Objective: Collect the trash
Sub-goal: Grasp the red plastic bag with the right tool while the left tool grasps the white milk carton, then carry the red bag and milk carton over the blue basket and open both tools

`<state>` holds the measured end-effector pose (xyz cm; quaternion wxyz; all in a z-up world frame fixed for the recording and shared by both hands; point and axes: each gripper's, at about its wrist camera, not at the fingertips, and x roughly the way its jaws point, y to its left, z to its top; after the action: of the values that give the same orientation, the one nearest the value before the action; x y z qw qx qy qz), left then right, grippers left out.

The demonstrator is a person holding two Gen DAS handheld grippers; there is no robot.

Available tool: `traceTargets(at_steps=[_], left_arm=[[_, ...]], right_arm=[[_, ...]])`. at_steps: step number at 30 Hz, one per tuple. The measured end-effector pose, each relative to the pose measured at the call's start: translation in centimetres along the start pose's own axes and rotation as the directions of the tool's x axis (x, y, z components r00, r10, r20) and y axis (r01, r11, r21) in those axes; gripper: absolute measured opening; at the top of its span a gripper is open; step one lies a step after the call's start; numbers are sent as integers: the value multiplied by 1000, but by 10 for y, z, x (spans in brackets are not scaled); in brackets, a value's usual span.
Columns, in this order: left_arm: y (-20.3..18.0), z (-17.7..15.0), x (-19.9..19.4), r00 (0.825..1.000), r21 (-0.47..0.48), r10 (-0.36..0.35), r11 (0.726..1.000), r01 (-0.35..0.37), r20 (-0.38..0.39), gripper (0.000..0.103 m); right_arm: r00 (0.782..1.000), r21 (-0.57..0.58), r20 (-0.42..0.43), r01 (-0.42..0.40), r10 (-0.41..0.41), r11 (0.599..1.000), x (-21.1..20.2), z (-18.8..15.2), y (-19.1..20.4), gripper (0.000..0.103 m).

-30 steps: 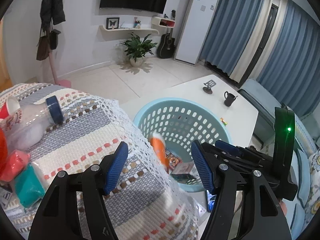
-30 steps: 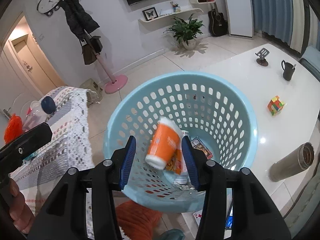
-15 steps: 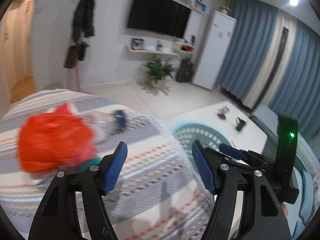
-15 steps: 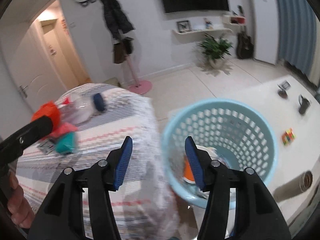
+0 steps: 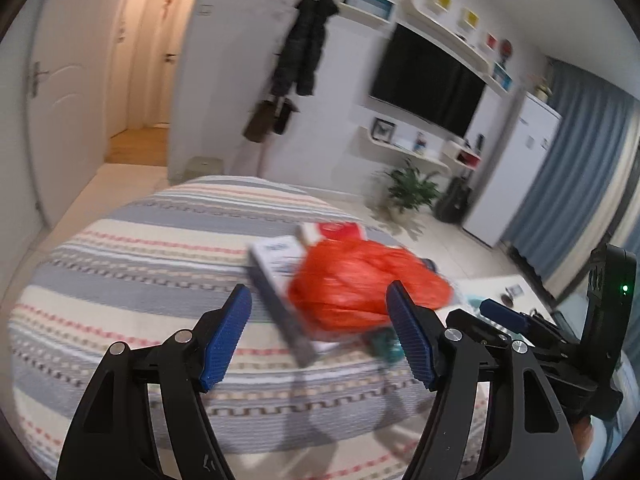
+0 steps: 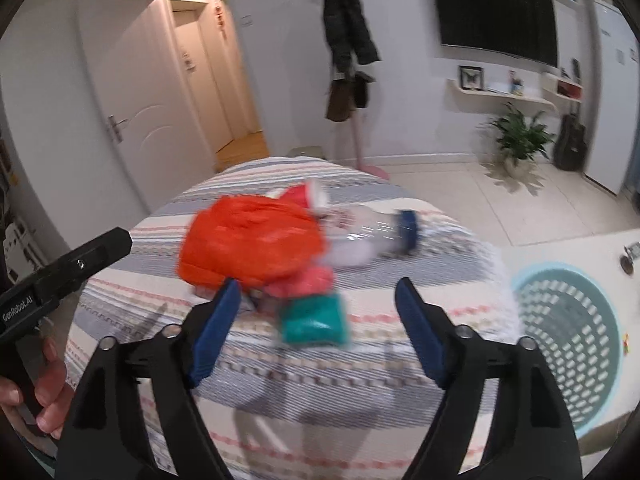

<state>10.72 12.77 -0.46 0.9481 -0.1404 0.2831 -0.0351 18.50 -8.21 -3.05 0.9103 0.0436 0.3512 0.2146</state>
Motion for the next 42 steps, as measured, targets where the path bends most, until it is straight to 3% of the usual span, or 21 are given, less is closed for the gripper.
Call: traceTargets(at_steps=[3, 10, 18, 20, 22, 25, 30, 34, 40, 42], left_arm=[[24, -1, -11, 1000, -28, 11, 1000, -11, 8, 68], [52, -12, -16, 1000, -65, 0, 998, -2, -21, 68], [59, -7, -3, 1000, -76, -11, 997, 9, -27, 68], [58, -5, 5, 999, -65, -9, 998, 6, -42, 68], [57, -3, 13, 998, -51, -9, 999, 6, -57, 68], [56, 0, 24, 996, -40, -10, 999, 7, -85, 69], [50, 0, 48, 987, -33, -39, 999, 35, -154, 74], [25, -1, 71, 972, -3, -72, 997, 73, -222, 78], [-1, 0, 105, 955, -32, -27, 999, 19, -297, 83], [-9, -3, 116, 948, -24, 29, 999, -39, -316, 83]], right_arm=[[1000, -11, -11, -6, 6, 1000, 11, 3, 20, 87], [998, 29, -62, 1, 1, 1000, 44, 11, 33, 87], [993, -13, -108, 42, -43, 999, 86, 21, 46, 88], [992, -23, -123, 31, -34, 999, 94, 21, 47, 71], [991, -34, -131, 6, -10, 999, 98, 19, 50, 42], [995, -27, -101, -2, -1, 1000, 91, 21, 48, 32], [1000, 3, 23, -18, 18, 1000, 54, 32, 34, 30], [997, 41, 74, -5, 2, 999, 35, 39, 16, 30], [996, 89, 88, 24, -32, 996, 28, 41, -15, 30], [996, 99, 80, 27, -34, 995, 30, 38, -21, 30]])
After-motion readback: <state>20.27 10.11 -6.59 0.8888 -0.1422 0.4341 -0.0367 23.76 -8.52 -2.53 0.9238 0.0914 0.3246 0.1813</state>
